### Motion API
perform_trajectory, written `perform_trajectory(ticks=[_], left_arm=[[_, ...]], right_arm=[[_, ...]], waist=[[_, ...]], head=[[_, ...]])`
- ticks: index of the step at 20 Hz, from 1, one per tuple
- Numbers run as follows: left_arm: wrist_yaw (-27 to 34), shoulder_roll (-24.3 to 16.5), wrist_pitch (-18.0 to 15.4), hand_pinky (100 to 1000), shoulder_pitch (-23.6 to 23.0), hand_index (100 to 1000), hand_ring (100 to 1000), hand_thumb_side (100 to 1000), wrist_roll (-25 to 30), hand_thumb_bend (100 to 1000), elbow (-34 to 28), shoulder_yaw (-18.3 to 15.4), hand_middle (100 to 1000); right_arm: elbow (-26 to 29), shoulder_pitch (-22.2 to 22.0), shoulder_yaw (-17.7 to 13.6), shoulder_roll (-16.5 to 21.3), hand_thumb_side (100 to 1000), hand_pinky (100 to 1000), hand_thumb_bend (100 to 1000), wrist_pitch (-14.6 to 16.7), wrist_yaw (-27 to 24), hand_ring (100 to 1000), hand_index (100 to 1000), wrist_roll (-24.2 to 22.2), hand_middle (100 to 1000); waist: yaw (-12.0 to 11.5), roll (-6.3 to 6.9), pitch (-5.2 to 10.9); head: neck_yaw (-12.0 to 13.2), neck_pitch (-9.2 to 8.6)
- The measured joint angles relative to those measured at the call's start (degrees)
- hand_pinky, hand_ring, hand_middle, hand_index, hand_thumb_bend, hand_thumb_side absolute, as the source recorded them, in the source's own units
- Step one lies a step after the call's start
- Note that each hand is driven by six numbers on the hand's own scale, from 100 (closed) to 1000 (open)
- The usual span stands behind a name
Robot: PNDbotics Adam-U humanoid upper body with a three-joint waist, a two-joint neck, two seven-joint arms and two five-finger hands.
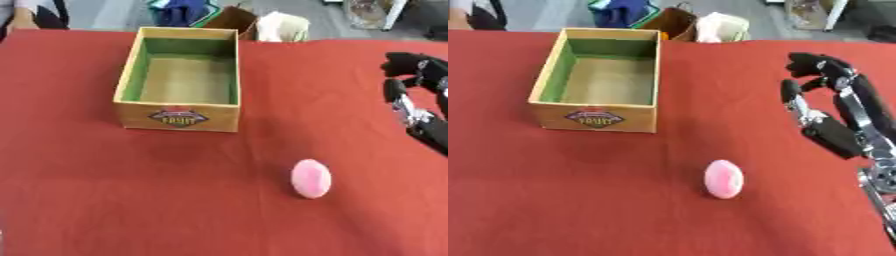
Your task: Pick up objects on the table and place them in the box.
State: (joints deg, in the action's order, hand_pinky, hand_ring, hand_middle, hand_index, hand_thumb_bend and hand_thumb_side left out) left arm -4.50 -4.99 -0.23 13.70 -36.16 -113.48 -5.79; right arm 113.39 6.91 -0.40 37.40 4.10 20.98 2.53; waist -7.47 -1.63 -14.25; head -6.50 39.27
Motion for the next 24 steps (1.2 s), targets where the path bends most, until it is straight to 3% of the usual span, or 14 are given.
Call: perform_trajectory(ticks=[3, 7, 15, 24], left_arm=[[0.01, 0.0, 0.0, 514, 0.02, 554, 496, 626, 0.0, 100, 0.0, 0.0, 420], [0.1, -0.01, 0.01, 514, 0.42, 554, 496, 625, 0.01, 100, 0.0, -0.01, 420], [0.11, -0.04, 0.02, 514, 0.7, 553, 496, 626, 0.02, 100, 0.0, -0.01, 419], [0.13, -0.06, 0.03, 516, 0.93, 552, 496, 628, 0.06, 100, 0.0, -0.01, 419]], right_arm=[[0.0, 0.34, 1.09, 2.36, 842, 700, 331, -0.23, 1.75, 812, 928, -1.87, 773], [0.02, 1.26, 2.61, 4.83, 730, 737, 405, -0.35, 3.3, 845, 964, -5.31, 797], [0.02, 1.83, 5.04, 8.85, 590, 776, 424, -0.45, 3.65, 878, 1000, -12.81, 819], [0.03, 1.14, 7.22, 12.95, 496, 771, 449, -3.21, 1.67, 877, 1000, -18.25, 814]], waist=[[0.0, -0.2, -0.24], [0.0, -0.34, -0.34], [0.03, -0.98, -0.55], [0.02, -1.07, -0.81]], head=[[-0.3, 0.02], [-1.01, 0.01], [-2.52, -0.06], [-2.7, -0.77]])
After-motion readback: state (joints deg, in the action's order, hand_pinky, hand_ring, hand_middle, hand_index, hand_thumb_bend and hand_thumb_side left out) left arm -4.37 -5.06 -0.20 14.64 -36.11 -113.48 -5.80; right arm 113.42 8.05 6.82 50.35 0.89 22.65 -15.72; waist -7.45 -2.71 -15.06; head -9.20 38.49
